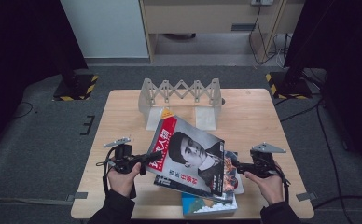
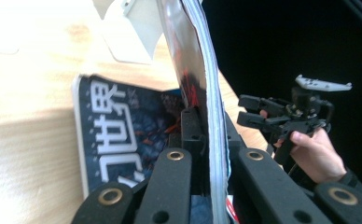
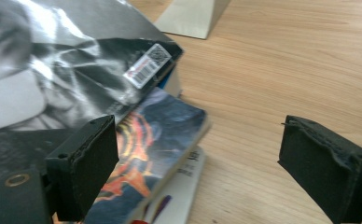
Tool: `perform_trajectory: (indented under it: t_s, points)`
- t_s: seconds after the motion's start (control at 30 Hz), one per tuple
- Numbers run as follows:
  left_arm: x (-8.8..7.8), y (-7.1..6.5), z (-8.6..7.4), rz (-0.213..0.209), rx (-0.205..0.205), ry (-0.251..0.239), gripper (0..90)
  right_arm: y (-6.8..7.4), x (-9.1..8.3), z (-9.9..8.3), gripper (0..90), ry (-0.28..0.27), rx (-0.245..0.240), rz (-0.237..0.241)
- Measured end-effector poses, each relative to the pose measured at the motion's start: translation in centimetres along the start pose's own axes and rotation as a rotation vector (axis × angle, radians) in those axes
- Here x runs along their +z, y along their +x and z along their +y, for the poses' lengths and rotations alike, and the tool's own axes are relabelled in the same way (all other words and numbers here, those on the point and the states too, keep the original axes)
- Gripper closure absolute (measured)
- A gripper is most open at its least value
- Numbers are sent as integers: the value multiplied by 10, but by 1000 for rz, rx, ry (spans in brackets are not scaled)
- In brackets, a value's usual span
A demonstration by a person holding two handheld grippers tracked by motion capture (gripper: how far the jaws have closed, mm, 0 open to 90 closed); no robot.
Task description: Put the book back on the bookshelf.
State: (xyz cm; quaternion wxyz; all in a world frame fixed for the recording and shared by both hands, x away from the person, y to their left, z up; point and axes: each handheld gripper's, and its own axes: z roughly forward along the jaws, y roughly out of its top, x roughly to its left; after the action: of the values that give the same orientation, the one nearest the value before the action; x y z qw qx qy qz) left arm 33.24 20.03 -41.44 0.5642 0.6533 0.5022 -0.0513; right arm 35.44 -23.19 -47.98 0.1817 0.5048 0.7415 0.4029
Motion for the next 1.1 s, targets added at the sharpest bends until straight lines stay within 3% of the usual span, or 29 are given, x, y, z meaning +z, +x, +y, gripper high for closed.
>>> perform_trajectory:
  t_s: [0.23,0.5,0.93,1.1]
  points:
    - [2,-14,15,-35,26,-35,861,-17,-4,-1,108,-2,16,-46]
    - [5,-22,23,-102,3,-62,861,-32,-8,-3,107,-1,33,-88]
    - [8,-32,38,-122,21,-93,861,-45,-8,-6,105,17,35,-121]
    - [8,-33,43,-134,6,-116,861,-49,-8,-8,104,21,43,-132]
